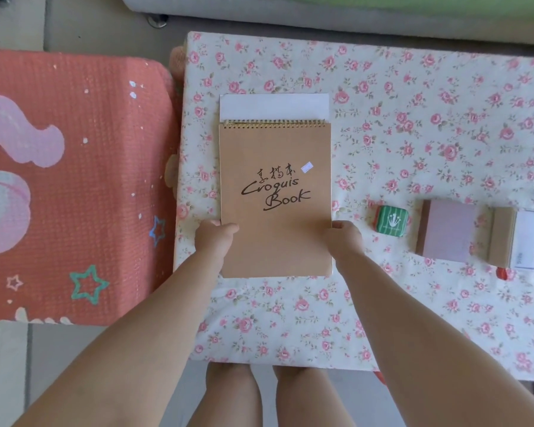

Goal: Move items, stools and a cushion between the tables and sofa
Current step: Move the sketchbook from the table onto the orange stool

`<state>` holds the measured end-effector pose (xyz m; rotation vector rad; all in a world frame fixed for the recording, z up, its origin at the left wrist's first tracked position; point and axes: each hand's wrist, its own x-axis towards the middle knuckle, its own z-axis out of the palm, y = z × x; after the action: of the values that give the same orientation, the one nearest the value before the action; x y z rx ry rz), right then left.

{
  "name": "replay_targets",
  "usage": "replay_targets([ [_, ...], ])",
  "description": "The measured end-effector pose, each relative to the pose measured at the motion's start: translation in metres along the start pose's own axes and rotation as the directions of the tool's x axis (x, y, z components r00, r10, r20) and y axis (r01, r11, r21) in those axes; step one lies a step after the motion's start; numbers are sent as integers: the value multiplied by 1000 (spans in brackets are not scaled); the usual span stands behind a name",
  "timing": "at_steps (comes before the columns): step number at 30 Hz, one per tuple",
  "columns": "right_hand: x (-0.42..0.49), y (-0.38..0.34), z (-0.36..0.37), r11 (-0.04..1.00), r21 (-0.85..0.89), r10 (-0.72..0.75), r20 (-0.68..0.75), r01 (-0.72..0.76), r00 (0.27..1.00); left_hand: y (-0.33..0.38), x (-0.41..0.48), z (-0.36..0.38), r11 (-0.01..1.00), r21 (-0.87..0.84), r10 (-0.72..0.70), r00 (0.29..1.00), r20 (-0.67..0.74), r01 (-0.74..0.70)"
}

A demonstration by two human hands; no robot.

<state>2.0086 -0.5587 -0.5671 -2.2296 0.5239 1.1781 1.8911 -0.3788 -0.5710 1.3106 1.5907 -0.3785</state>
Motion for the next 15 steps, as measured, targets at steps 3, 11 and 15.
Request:
replay_targets([
  [3,-2,-2,-1,999,17,44,1,-44,999,-3,1,-2,1000,-20,-16,1000,7,16],
  [11,-27,0,6,977,200,86,-32,-78,996,-14,-19,-3,979,-178,88,995,-54,-97],
  [15,-48,-6,1,980,197,42,-73,-27,996,-2,-38,-13,976,-132,157,978,-137,-175],
])
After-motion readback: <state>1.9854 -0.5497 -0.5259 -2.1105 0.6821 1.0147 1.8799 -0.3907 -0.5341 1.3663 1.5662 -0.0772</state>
